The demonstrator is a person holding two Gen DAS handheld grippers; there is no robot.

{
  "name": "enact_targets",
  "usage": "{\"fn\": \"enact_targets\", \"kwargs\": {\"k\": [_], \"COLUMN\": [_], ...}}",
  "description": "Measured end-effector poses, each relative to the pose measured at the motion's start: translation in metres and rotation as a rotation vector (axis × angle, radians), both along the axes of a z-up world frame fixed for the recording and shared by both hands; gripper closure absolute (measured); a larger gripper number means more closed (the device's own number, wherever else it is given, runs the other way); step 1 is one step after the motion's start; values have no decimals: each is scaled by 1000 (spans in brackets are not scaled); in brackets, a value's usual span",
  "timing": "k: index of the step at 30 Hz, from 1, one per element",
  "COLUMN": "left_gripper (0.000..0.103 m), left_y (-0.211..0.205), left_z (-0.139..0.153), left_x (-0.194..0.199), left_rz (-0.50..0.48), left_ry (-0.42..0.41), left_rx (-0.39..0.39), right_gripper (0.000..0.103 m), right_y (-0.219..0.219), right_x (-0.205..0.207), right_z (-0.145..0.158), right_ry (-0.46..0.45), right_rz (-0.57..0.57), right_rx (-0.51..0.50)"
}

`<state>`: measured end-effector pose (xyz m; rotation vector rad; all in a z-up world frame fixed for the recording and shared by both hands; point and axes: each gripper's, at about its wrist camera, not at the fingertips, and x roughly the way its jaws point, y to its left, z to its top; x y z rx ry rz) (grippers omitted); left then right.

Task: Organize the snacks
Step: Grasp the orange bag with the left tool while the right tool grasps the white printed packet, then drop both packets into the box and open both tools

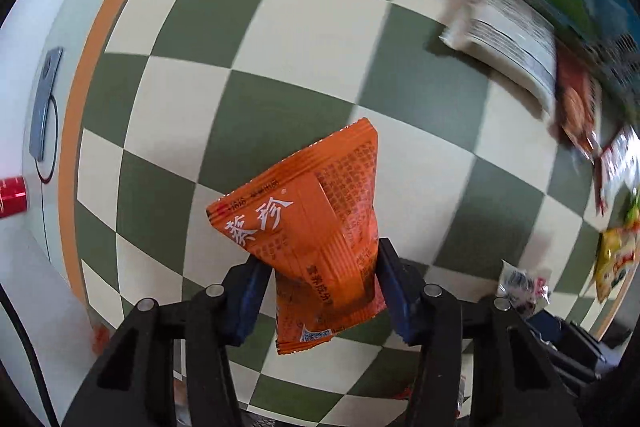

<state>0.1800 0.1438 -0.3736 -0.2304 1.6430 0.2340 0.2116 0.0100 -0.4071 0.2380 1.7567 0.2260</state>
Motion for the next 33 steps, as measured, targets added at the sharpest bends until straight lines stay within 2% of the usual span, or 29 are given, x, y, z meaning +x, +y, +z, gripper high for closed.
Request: {"fn": "enact_targets", "kwargs": {"k": [1,6,11,14,17,18,20,23,27,33], "left_gripper": [54,54,54,54,54,54,54,54,54,54], "left_y": [-17,-27,-41,-57,-76,-83,-77,-93,-98,-105], "left_z": [3,17,57,94,138,158,178,202,206,178], "left_x": [-3,-2,10,26,53,70,96,144,200,254], "left_rz": [-9,-45,-90,-126,-170,-182,-205,-236,-244,-264], "left_ry": [-2,-28,-104,-178,-244,-259,-279,-306,-291,-188], "left_rx": [0,-29,-80,-113,-166,-182,-200,-200,-183,-190], "right_gripper": [50,50,50,50,50,50,50,50,50,50], "right_y": [-1,-15,-45,-69,-93,-99,-109,-120,-123,-116], "right_x": [-1,-9,-9,2,26,35,54,94,137,196], "right_z": [1,5,35,68,114,128,157,194,219,206], "right_ry": [-2,-14,-39,-92,-167,-191,-244,-315,-375,-354], "right_rz": [0,-15,-62,-94,-128,-134,-140,-131,-113,-100], "right_rx": [1,32,111,155,196,209,226,232,200,171]}}
